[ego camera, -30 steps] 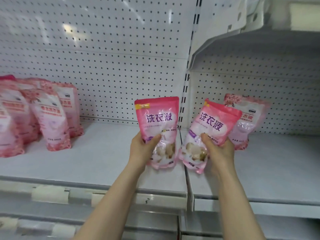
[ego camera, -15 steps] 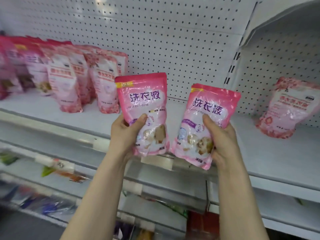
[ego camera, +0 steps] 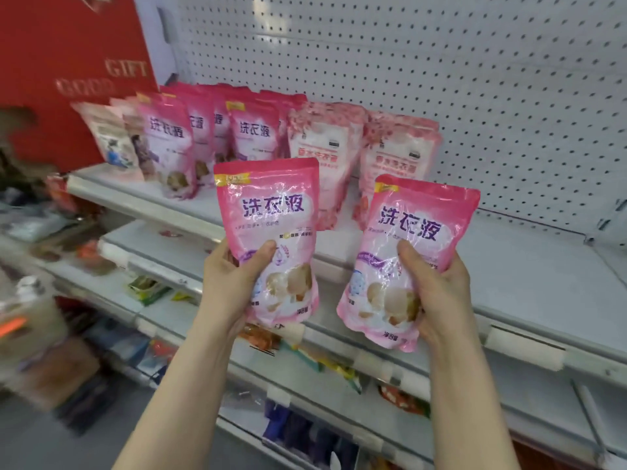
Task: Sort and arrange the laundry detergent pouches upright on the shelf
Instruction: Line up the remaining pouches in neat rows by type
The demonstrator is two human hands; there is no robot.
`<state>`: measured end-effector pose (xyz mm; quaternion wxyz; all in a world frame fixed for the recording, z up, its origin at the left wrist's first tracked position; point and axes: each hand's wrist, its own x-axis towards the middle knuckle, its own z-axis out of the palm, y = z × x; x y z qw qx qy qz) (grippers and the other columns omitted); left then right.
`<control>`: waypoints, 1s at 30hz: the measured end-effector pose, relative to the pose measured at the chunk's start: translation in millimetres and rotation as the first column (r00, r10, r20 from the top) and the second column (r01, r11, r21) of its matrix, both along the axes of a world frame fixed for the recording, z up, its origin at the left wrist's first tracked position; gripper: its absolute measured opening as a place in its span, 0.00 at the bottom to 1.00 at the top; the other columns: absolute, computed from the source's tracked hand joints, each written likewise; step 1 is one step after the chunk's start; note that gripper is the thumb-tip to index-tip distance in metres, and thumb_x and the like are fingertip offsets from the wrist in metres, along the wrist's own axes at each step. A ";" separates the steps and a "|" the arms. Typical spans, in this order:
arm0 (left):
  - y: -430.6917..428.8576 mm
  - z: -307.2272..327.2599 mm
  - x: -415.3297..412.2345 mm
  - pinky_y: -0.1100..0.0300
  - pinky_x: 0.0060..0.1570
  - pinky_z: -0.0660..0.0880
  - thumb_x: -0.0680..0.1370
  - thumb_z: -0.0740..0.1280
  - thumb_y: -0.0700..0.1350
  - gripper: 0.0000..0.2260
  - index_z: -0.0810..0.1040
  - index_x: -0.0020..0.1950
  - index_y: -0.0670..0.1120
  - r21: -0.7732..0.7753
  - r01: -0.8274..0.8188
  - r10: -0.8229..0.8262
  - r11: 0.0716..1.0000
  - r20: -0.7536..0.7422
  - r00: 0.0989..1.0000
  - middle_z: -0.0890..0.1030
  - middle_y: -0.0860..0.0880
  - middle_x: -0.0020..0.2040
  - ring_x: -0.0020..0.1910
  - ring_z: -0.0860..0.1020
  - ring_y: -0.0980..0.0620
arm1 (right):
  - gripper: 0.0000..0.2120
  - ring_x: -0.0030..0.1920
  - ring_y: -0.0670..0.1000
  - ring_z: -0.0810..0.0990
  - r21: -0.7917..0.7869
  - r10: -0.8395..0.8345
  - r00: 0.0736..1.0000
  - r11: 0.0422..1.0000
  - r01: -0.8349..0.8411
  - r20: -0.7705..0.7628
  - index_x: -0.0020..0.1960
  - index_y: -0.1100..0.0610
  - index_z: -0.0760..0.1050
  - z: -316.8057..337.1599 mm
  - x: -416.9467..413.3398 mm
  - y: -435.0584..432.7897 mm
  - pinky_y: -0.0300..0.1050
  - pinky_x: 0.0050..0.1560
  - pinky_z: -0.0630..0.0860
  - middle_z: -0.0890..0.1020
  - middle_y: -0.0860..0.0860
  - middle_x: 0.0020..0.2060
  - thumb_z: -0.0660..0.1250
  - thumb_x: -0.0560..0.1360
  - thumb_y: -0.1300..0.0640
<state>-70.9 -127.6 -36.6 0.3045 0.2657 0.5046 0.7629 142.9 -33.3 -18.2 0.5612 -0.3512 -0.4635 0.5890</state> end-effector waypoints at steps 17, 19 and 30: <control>22.1 11.4 -215.8 0.49 0.50 0.81 0.74 0.70 0.39 0.12 0.80 0.57 0.44 0.099 -0.207 0.213 0.973 -0.052 0.976 0.85 0.44 0.52 0.51 0.83 0.44 | 0.17 0.52 0.50 0.85 0.241 0.068 0.997 0.968 -0.074 0.033 0.59 0.52 0.76 22.3 -247.5 66.0 0.49 0.52 0.82 0.86 0.48 0.51 0.74 0.73 0.63; 30.2 16.7 -233.9 0.48 0.52 0.80 0.71 0.71 0.42 0.13 0.80 0.56 0.45 0.123 -0.225 0.236 0.966 -0.080 0.968 0.84 0.44 0.53 0.52 0.83 0.44 | 0.19 0.52 0.48 0.85 0.263 0.082 0.994 0.960 -0.097 0.068 0.62 0.52 0.75 25.1 -274.9 81.3 0.47 0.53 0.82 0.86 0.47 0.51 0.74 0.73 0.61; 48.1 12.2 -279.7 0.46 0.51 0.80 0.71 0.71 0.41 0.12 0.80 0.54 0.46 0.059 -0.100 0.109 0.993 -0.191 0.975 0.85 0.45 0.51 0.50 0.84 0.43 | 0.16 0.49 0.49 0.85 0.343 -0.078 0.951 0.939 -0.031 0.299 0.55 0.47 0.79 13.6 -338.7 134.6 0.58 0.54 0.81 0.86 0.47 0.46 0.77 0.69 0.54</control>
